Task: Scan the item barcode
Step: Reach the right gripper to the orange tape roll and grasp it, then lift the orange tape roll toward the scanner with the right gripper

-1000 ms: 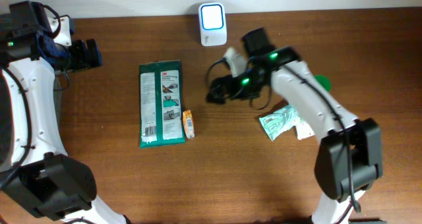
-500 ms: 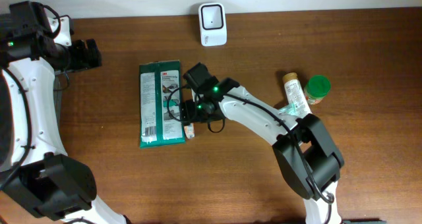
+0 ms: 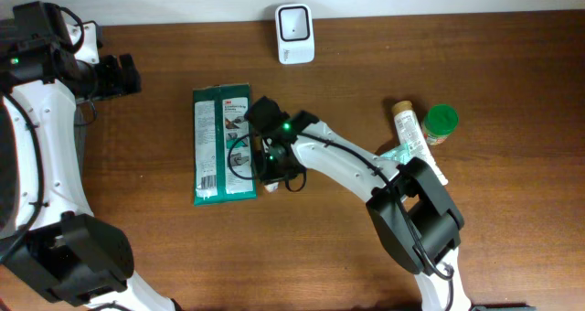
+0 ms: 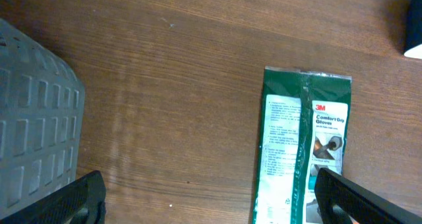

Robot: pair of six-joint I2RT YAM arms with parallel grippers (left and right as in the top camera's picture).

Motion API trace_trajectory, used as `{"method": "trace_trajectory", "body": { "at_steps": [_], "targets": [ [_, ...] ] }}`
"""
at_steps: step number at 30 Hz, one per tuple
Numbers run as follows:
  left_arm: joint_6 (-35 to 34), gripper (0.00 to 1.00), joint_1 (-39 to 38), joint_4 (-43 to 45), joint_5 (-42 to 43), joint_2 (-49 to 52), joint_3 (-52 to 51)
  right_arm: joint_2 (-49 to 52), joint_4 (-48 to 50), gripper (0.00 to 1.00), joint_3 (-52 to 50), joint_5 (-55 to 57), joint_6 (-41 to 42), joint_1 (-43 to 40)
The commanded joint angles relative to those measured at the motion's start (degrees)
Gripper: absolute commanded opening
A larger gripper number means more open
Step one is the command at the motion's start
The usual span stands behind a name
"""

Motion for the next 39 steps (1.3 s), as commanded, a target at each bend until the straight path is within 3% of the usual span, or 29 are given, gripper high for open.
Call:
{"method": "trace_trajectory", "body": {
  "at_steps": [1, 5, 8, 14, 18, 20, 22, 25, 29, 35, 37, 39],
  "targets": [
    [0.87, 0.99, 0.00, 0.11, 0.17, -0.33, 0.35, -0.26, -6.60, 0.20, 7.56, 8.50, -2.56, -0.17],
    [0.87, 0.99, 0.00, 0.11, 0.20, -0.33, 0.35, -0.48, -12.31, 0.11, 12.20, 15.54, -5.46, -0.11],
    [0.87, 0.99, 0.00, 0.11, 0.20, -0.33, 0.35, -0.35, -11.96, 0.11, 12.13, 16.39, -6.60, 0.09],
    [0.87, 0.99, 0.00, 0.11, 0.20, -0.33, 0.35, 0.83, -14.51, 0.11, 11.23, 45.62, -6.56, 3.04],
    [0.87, 0.99, 0.00, 0.11, 0.17, -0.33, 0.35, 5.20, -14.03, 0.12, 10.75, 46.36, -7.50, 2.51],
    [0.87, 0.99, 0.00, 0.11, 0.17, -0.33, 0.35, 7.91, -13.68, 0.15, 10.75, 44.74, -9.62, 3.08],
    [0.87, 0.99, 0.00, 0.11, 0.17, -0.33, 0.35, 9.11, -13.55, 0.29, 10.75, 40.63, -11.10, 3.82],
    [0.87, 0.99, 0.00, 0.11, 0.17, -0.33, 0.35, 8.87, -13.18, 0.38, 11.85, 35.04, -11.08, 4.13],
    [0.87, 0.99, 0.00, 0.11, 0.17, -0.33, 0.35, 6.58, -15.21, 0.38, 17.51, 25.57, -11.06, 1.70],
    [0.87, 0.99, 0.00, 0.11, 0.17, -0.33, 0.35, 3.69, -19.26, 0.41, 19.50, 6.29, -9.92, -12.46],
    [0.87, 0.99, 0.00, 0.11, 0.20, -0.33, 0.35, 4.94, -18.40, 0.41, 17.05, -6.69, -17.38, -17.09],
    [0.87, 0.99, 0.00, 0.11, 0.17, -0.33, 0.35, 5.35, -16.52, 0.41, 12.72, -10.95, -20.41, -19.06]
  ]
}}
